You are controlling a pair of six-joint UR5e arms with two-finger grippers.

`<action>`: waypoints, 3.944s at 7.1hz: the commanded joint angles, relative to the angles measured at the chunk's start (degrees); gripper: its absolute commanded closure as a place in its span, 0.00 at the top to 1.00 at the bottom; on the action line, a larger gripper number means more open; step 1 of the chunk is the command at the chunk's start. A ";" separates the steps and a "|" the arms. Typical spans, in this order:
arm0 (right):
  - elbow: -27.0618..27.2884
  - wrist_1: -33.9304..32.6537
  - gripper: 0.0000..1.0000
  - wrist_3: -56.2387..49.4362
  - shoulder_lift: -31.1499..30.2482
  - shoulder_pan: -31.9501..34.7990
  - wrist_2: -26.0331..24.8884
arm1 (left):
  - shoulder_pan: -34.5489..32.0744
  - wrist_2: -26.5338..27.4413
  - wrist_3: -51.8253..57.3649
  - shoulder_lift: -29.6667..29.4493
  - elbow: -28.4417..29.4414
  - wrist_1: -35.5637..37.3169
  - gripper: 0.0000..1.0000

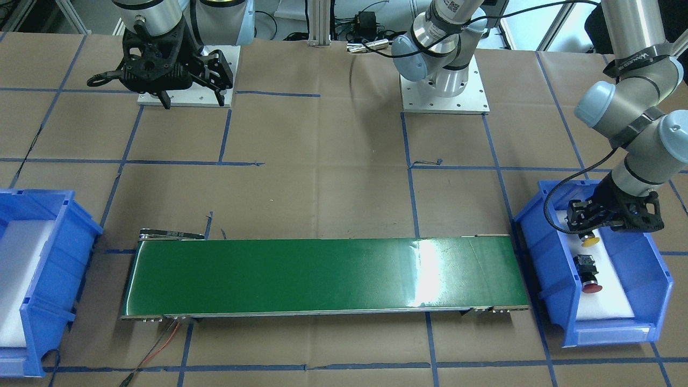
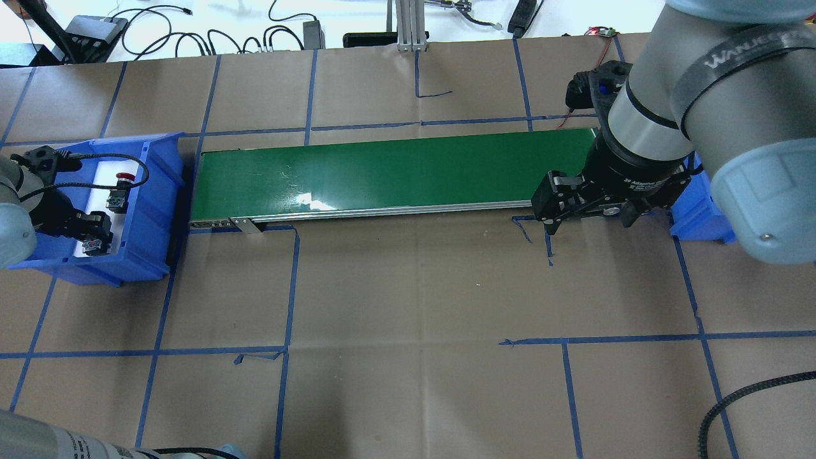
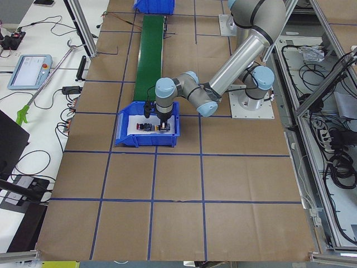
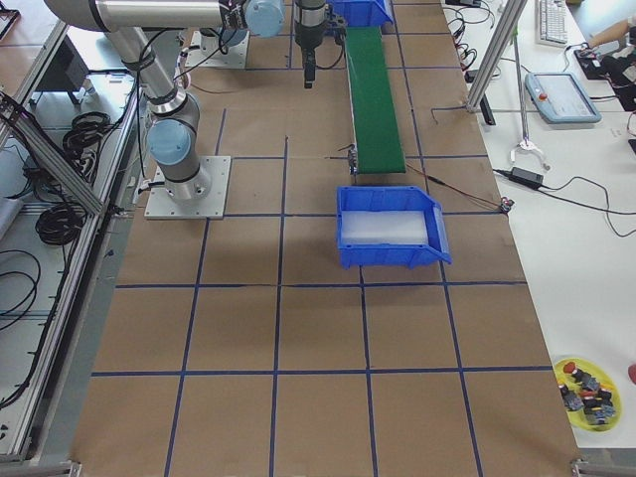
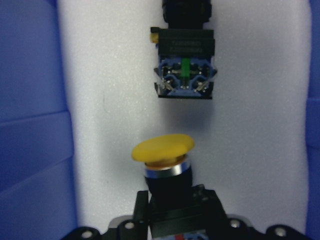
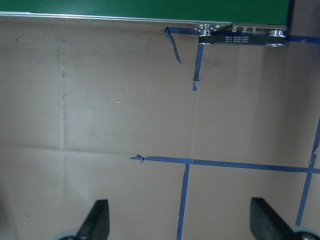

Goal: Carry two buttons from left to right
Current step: 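Grasp the yellow-capped button with the left gripper and lift it, then carry the yellow button onto the conveyor and release it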

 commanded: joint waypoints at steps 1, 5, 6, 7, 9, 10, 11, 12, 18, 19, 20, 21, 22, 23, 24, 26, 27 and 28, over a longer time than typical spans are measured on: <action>-0.04 -0.02 1.00 -0.01 -0.02 -0.09 -0.07 | -0.06 0.40 -0.08 2.03 6.13 -8.12 0.00; -0.04 -0.02 1.00 0.08 -0.02 0.00 -0.07 | -3.03 0.84 -0.69 2.48 23.01 -27.57 0.00; -0.04 -0.02 1.00 0.08 -0.02 0.00 0.02 | -6.36 0.93 -4.70 2.39 25.83 -30.39 0.00; -0.04 -0.02 1.00 0.08 -0.02 0.00 0.02 | -10.31 2.06 -8.65 1.61 27.68 -31.29 0.00; -0.04 -0.02 1.00 0.08 -0.02 0.00 0.02 | -19.09 4.36 -17.69 0.46 28.14 -31.21 0.00; -0.04 -0.02 1.00 0.08 -0.02 0.00 0.02 | -22.18 4.36 -20.27 -0.33 27.79 -31.13 0.00; -0.04 -0.02 1.00 0.08 -0.02 0.00 0.02 | -24.04 3.84 -23.08 -1.99 26.22 -30.25 0.00; -0.04 -0.02 1.00 0.08 0.06 0.00 0.02 | -25.88 3.75 -25.28 -3.92 25.86 -30.16 0.00; -0.12 -0.20 1.00 0.08 -0.02 0.00 0.11 | -31.00 3.83 -25.14 -10.09 19.12 -13.09 0.00; -0.04 -0.11 1.00 0.08 -0.02 0.00 0.02 | -31.00 4.01 -24.95 -9.74 17.17 -11.11 0.00; -0.04 -0.11 1.00 0.08 -0.02 0.00 0.02 | -31.00 4.18 -25.04 -9.04 17.76 -11.17 0.02; -0.04 -0.11 1.00 0.08 -0.02 0.00 0.02 | -31.00 4.18 -25.04 -8.51 18.38 -11.52 0.09; -0.04 -0.11 1.00 0.08 -0.02 0.00 0.02 | -31.00 3.84 -25.04 -8.51 17.25 -11.18 0.51; -0.04 -0.02 1.00 0.08 -0.02 0.00 -0.07 | -31.00 3.57 -26.00 -8.60 16.90 -11.00 0.99; -0.04 -0.11 1.00 0.17 -0.02 0.00 -0.07 | -31.00 3.57 -26.01 -8.42 17.07 -11.09 1.00; -0.04 -0.11 1.00 0.17 -0.02 0.00 0.02 | -30.30 3.40 -26.01 -6.24 21.09 -16.24 1.00; -0.04 -0.11 1.00 0.08 -0.02 0.00 -0.07 | -30.04 3.39 -25.92 -5.18 25.46 -22.88 1.00; -0.12 -0.11 1.00 0.08 -0.11 0.00 0.02 | -29.86 3.39 -25.92 -4.56 31.25 -30.17 1.00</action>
